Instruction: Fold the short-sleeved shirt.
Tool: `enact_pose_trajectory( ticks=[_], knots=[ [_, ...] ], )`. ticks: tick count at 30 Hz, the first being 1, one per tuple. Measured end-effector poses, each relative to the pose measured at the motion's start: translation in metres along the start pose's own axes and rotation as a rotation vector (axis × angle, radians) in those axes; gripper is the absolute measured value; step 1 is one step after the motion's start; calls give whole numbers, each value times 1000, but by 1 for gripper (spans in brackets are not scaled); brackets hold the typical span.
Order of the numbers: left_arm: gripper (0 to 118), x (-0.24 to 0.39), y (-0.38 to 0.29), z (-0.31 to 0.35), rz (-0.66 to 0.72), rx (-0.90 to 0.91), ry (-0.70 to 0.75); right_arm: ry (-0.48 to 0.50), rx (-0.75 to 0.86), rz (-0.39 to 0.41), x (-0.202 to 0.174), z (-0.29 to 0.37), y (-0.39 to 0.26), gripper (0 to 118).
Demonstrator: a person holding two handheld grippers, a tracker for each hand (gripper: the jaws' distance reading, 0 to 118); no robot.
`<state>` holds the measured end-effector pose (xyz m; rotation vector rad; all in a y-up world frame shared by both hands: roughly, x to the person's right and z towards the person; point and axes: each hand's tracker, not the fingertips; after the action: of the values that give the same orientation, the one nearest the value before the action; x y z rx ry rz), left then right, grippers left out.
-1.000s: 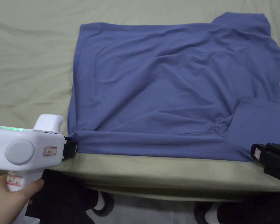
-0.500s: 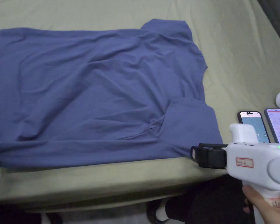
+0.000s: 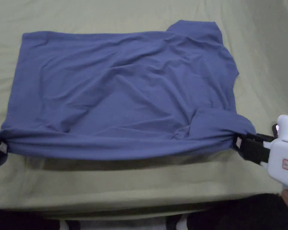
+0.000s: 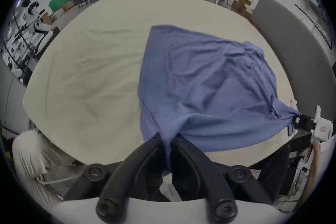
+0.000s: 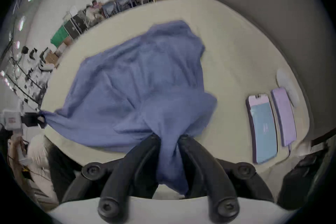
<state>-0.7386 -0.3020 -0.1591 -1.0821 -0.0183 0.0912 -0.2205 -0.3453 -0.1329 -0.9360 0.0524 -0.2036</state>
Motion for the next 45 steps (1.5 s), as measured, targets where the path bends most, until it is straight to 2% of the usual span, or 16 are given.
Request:
enact_pose_trajectory(
  ticks=[2, 10, 14, 18, 19, 20, 21, 22, 28, 29, 30, 31, 32, 34, 39, 45],
  knots=[
    [4, 1, 29, -4, -21, 38, -2, 59, 20, -31, -3, -5, 30, 14],
    [4, -6, 140, -133, -45, -114, 48, -22, -98, 68, -9, -127, 127, 15],
    [4, -6, 146, -190, -58, -217, 68, -80, -197, 91, -6, -172, 131, 15],
    [4, -10, 136, -193, -34, -191, 49, -84, -206, 108, -5, -180, 119, 16],
    [14, -15, 135, -189, -8, -180, 33, -80, -183, 102, -4, -177, 117, 33],
    [50, -18, 135, -186, 11, -185, 32, -70, -167, 96, -4, -175, 115, 77],
    [79, -20, 132, -182, 9, -183, 37, -77, -181, 88, -4, -173, 115, 107],
    [85, -21, 127, -172, -1, -169, 29, -70, -172, 86, -5, -165, 112, 118],
    [85, -22, 68, -72, 4, 167, 2, 15, -12, -13, -6, -77, 88, 118],
    [83, -20, 52, -54, 22, 221, -3, 24, 5, -14, -9, -60, 78, 116],
    [73, -18, 36, -38, 50, 249, -3, 25, 18, -3, -12, -46, 68, 109],
    [46, -12, 18, -19, 13, 268, -10, 19, 22, 26, -16, -30, 55, 87],
    [1, -5, 2, -6, -44, 290, 3, 4, 41, 66, -23, -15, 40, 5],
    [0, 9, -23, 7, -79, 289, 109, -104, 124, 141, -38, 6, 12, 2],
    [0, 14, -40, -7, -136, 147, 79, 8, 12, 114, -45, 23, -20, 2],
    [5, 3, 9, -56, -158, 56, 26, 21, -10, 125, -57, 20, -16, 2]
  ],
)
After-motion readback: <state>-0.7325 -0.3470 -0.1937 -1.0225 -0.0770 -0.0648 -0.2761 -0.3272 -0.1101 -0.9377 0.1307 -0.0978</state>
